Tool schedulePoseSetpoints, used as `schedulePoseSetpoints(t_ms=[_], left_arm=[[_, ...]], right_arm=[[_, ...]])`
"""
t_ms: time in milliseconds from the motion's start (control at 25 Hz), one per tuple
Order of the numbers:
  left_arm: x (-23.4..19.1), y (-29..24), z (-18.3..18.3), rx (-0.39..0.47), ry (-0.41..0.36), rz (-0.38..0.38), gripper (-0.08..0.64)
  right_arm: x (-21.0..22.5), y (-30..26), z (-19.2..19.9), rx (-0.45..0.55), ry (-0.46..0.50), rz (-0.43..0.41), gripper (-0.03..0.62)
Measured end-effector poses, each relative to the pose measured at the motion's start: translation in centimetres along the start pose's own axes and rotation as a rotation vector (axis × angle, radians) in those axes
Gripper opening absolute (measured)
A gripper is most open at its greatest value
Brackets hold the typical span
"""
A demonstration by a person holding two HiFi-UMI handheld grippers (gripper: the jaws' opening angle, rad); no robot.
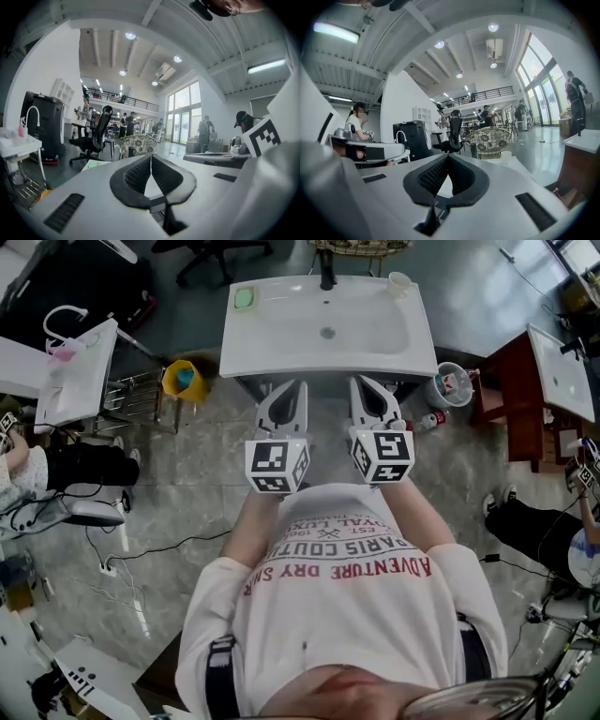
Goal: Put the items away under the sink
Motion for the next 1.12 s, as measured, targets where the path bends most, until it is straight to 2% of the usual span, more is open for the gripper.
schedulePoseSetpoints(t_ms=[160,400,640,920,1120], left_arm=[[1.1,1.7,-1.0,0.018,-0.016,0.000,0.028],[1.9,2.3,-1.9,0.038,-0.037,0.015,0.028],[2.7,2.7,-1.6,0.039,-0.024,0.022,0.028],[3.2,2.3,-1.7,0.035,-0.036,0.034,0.028],[3.5,2.0,-1.6,0.021,-0.043,0.037,0.027]], right_arm=[[-0.9,2.0,-0.7,0.006,-0.028,-0.026,0.025],[-1.3,2.9,-1.9,0.045,0.031,-0.022,0.025],[-1.2,3.9,-1.6,0.046,0.063,-0.011,0.025],[-0.5,3.9,-1.2,0.023,0.004,-0.016,0.025],[0.0,4.0,-1.2,0.026,0.027,-0.002,0.025]])
Point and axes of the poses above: the fingertips, and each gripper's own axes: y backward along the fingers, x to its right, z out of its underside, the point moved 6 cm from there along y, backward along the fingers, and after that the axes turned 5 degrees about -y, right-handed, at the moved point
